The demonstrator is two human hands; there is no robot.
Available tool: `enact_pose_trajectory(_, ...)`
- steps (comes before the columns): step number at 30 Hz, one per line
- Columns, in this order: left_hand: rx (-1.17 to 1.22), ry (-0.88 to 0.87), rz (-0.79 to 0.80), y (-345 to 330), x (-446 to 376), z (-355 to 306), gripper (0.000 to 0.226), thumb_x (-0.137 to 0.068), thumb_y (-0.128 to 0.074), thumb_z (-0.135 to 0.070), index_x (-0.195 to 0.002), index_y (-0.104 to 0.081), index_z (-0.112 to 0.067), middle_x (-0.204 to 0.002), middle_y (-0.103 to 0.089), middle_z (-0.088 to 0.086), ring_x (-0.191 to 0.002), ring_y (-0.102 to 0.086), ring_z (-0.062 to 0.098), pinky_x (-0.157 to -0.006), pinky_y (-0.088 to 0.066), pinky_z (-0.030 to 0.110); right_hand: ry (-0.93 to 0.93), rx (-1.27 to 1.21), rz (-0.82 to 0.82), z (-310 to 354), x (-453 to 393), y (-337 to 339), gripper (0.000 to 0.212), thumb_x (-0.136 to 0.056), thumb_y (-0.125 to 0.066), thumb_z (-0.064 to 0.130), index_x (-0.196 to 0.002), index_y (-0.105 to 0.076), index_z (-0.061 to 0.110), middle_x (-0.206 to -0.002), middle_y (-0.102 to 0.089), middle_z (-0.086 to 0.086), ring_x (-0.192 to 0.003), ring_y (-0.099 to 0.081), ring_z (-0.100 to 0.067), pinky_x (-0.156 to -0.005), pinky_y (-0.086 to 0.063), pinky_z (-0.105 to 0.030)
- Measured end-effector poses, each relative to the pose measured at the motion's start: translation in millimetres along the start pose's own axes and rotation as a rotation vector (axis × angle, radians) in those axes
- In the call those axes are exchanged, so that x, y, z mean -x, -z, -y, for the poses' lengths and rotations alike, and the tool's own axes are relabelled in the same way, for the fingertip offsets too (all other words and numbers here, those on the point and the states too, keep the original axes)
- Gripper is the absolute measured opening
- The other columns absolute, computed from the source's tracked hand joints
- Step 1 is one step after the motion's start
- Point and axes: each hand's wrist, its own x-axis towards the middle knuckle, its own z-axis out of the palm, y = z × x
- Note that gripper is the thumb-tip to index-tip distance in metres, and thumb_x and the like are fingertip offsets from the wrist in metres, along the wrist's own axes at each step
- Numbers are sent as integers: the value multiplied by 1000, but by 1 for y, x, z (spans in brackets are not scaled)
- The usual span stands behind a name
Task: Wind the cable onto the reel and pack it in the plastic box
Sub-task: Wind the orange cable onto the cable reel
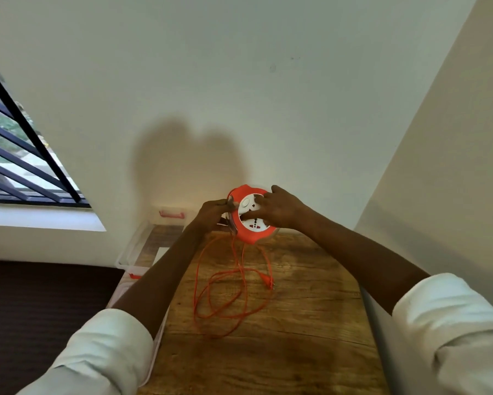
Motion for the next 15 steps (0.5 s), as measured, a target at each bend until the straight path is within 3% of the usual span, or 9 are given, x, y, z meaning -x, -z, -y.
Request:
enact_pose_trajectory(5, 56, -60, -43, -12, 1, 8, 42, -94, -67, -33, -128, -65, -8, -120, -70, 14, -103, -71, 39, -79, -63, 42, -159, -60, -75, 2, -9, -3, 64, -91, -68, 40, -149, -42, 40, -131, -66, -8, -111, -65, -28, -92, -49, -38)
enact_pose_trajectory(10, 259, -65, -166, -31, 10, 11, 39, -93, -69, -30, -126, -65, -8, -119, -70, 15, -101, -71, 37, -79, -62, 41, -539, -348, -144, 12, -14, -1, 66, -84, -64, 61, -144, -45, 43, -134, -65, -2, -114, -66, -28, -93, -51, -38)
enact_pose_trajectory(13, 335, -104, -233, -49, 17, 15, 41, -97, -64, -32, -130, -63, -7, -122, -69, 16, -107, -69, 36, -89, -60, 46, -892, -724, -220, 24, -25, 5, 67, -80, -64, 66, -140, -51, 39, -135, -65, 0, -118, -64, -28, -96, -49, -39)
enact_pose_trajectory(15, 350, -153, -255, -62, 23, 20, 41, -98, -62, -31, -133, -62, -10, -126, -68, 11, -112, -68, 32, -90, -60, 41, -1113, -1081, -252, 31, -32, 4, 67, -83, -65, 64, -140, -53, 31, -137, -63, -1, -120, -62, -29, -98, -50, -40)
